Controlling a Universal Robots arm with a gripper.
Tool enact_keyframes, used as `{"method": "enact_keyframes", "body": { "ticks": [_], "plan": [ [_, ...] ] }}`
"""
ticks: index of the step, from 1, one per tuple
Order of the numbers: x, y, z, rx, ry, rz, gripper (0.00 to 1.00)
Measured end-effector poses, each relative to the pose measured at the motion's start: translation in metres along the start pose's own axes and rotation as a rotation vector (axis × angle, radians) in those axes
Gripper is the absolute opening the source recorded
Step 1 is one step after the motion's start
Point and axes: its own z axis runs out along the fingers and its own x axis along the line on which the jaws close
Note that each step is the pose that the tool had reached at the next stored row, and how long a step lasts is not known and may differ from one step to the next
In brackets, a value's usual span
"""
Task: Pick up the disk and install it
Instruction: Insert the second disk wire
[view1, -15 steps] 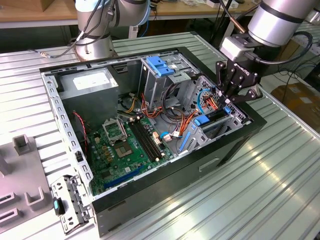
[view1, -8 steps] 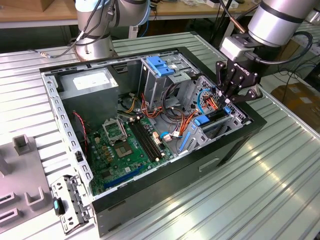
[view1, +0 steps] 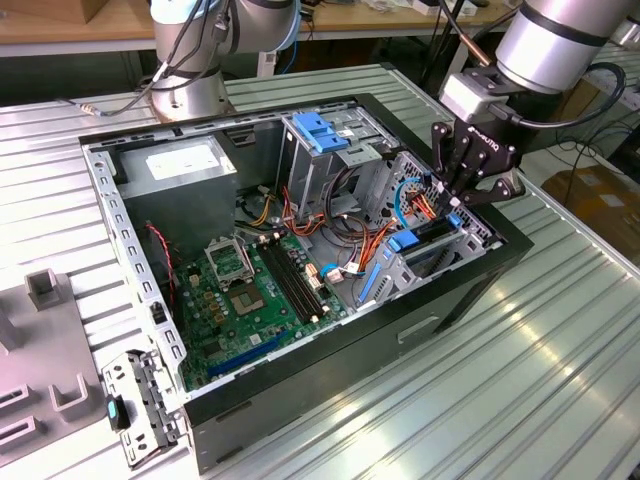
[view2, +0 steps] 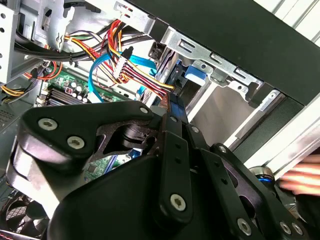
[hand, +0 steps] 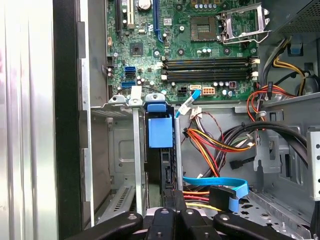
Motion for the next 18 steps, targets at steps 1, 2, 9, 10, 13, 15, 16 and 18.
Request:
{"method": "enact_keyframes", "body": {
  "ticks": [1,2,9,10,13,15,16,18],
  "plan": [
    [0.0000,0.0000,0.0000,0.0000,0.0000,0.000,0.11],
    [0.0001,0.0009,0.0000,0.0000,0.0000,0.000,0.11],
    [0.0007,0.0154,0.0006,0.0007,-0.0001,0.000,0.11],
    [0.0008,0.0171,0.0005,0.0010,0.0000,0.000,0.11],
    [0.0010,0.0184,0.0007,0.0018,-0.0002,0.000,0.11],
    [0.0010,0.0192,0.0004,0.0061,-0.0003,0.000,0.11],
    [0.0009,0.0192,-0.0002,0.0074,-0.0002,0.000,0.11],
    [0.0010,0.0197,-0.0014,0.0127,-0.0010,0.000,0.11]
  ]
}}
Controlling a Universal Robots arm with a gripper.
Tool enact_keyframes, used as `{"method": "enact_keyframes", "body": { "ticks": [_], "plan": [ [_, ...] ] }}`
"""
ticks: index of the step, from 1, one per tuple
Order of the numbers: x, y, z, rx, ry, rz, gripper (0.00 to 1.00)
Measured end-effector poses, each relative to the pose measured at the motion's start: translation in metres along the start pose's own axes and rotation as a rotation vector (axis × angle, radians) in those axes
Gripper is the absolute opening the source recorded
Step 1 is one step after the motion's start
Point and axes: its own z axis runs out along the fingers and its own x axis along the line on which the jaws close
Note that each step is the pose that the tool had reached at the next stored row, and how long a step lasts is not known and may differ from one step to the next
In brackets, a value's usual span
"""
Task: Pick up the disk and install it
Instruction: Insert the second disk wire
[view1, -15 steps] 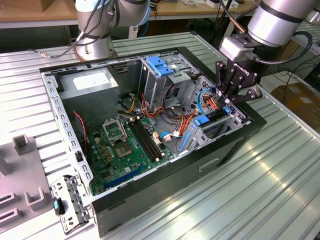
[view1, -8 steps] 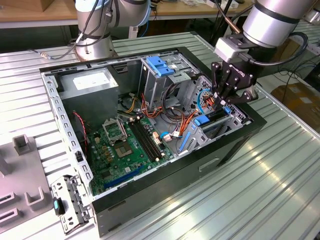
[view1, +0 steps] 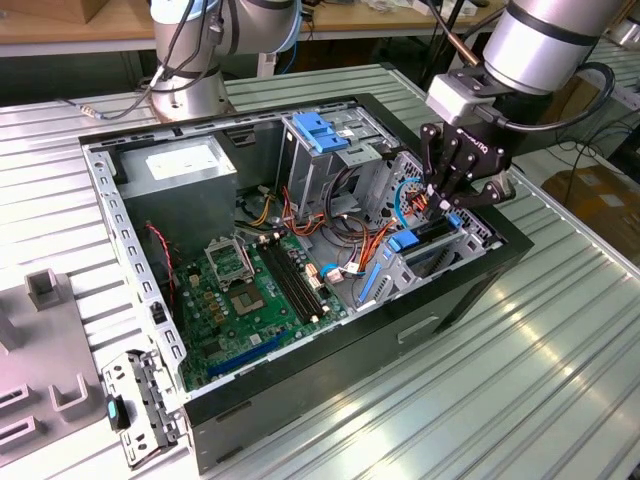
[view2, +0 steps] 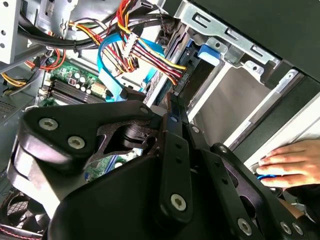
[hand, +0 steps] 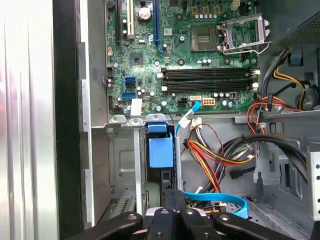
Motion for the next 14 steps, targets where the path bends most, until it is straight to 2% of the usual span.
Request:
{"method": "enact_keyframes", "body": {
  "ticks": [5,11,14],
  "plan": [
    [0.0001,0.0008,-0.0002,0.0159,-0.0018,0.000,0.11],
    [0.0002,0.0044,-0.0001,0.0212,-0.0059,0.000,0.11],
    [0.0002,0.0048,-0.0010,0.0218,-0.0058,0.000,0.11]
  ]
}}
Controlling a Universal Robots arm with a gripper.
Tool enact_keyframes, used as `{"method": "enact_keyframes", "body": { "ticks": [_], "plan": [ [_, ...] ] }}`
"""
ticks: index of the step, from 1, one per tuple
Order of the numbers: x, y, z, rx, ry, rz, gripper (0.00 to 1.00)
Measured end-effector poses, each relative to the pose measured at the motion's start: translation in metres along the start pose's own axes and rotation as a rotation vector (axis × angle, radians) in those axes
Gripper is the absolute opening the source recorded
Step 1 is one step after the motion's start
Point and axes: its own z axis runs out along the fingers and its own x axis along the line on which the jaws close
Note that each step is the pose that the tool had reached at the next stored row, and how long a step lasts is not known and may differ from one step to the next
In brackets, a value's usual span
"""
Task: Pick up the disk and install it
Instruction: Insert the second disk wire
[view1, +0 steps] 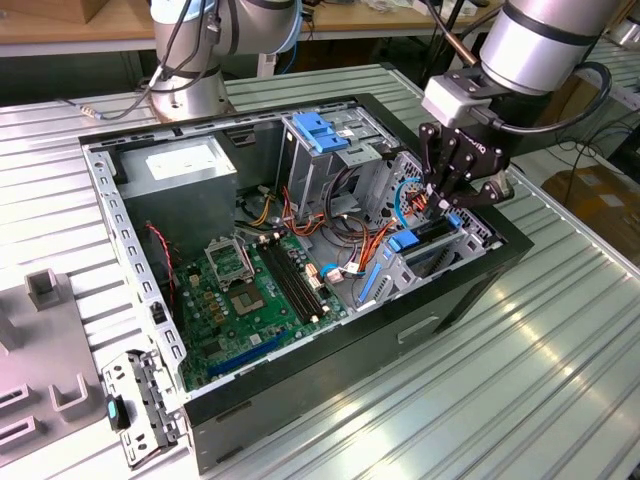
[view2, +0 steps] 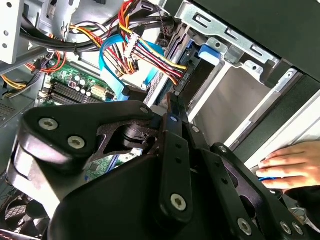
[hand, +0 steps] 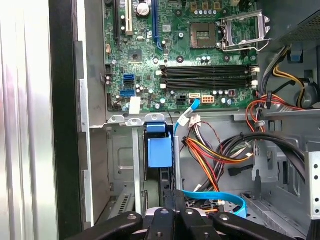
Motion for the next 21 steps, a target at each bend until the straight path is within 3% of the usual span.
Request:
{"method": "enact_keyframes", "body": {
  "ticks": [6,10,13,16,21],
  "plan": [
    [-0.0004,0.0001,-0.0120,0.0005,-0.0002,0.000,0.11],
    [-0.0008,0.0001,-0.0168,0.0005,0.0004,0.000,0.11],
    [-0.0022,0.0002,-0.0181,0.0007,0.0038,0.000,0.11],
    [-0.0036,0.0003,-0.0184,0.0011,0.0118,0.000,0.11],
    [-0.0040,0.0061,-0.0185,0.0013,0.0137,0.000,0.11]
  ]
}}
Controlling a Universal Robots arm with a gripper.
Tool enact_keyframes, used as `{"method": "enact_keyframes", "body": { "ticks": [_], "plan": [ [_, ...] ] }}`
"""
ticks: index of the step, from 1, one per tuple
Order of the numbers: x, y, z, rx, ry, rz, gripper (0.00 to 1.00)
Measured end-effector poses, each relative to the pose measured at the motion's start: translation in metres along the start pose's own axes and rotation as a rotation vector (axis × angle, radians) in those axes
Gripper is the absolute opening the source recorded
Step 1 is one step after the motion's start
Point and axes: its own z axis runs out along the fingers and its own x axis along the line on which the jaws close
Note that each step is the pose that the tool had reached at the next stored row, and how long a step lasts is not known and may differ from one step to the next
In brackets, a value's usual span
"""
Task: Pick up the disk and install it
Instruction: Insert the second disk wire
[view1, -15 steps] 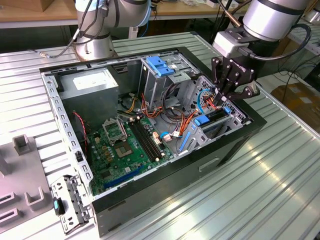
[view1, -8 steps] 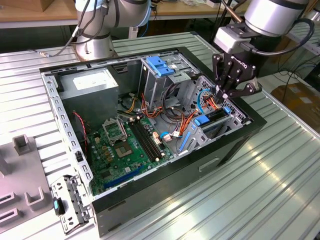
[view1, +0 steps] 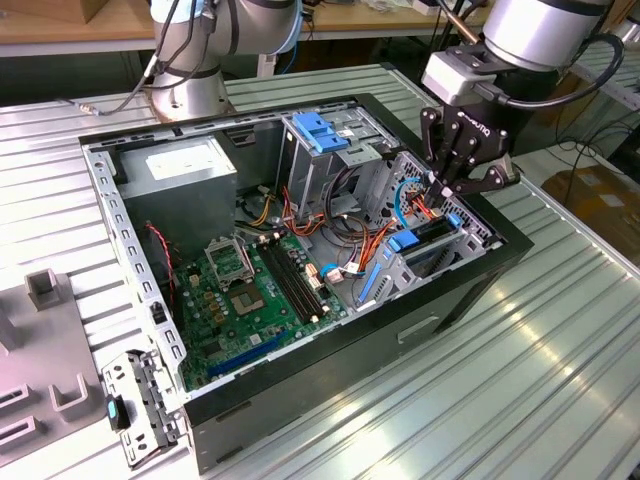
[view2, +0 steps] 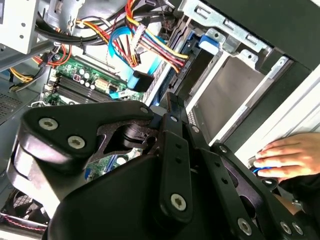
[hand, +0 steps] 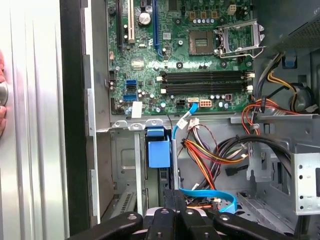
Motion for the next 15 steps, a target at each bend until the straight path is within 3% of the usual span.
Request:
{"method": "enact_keyframes", "body": {
  "ticks": [4,11,13,14,15],
  "plan": [
    [-0.0016,0.0001,-0.0029,0.0000,0.0009,0.000,0.11],
    [-0.0028,0.0001,-0.0185,0.0003,0.0014,0.000,0.11],
    [-0.0044,0.0002,-0.0209,0.0007,0.0078,0.000,0.11],
    [-0.0057,0.0002,-0.0218,0.0011,0.0162,0.000,0.11],
    [-0.0090,0.0005,-0.0223,0.0019,0.0329,0.000,0.11]
  ]
}}
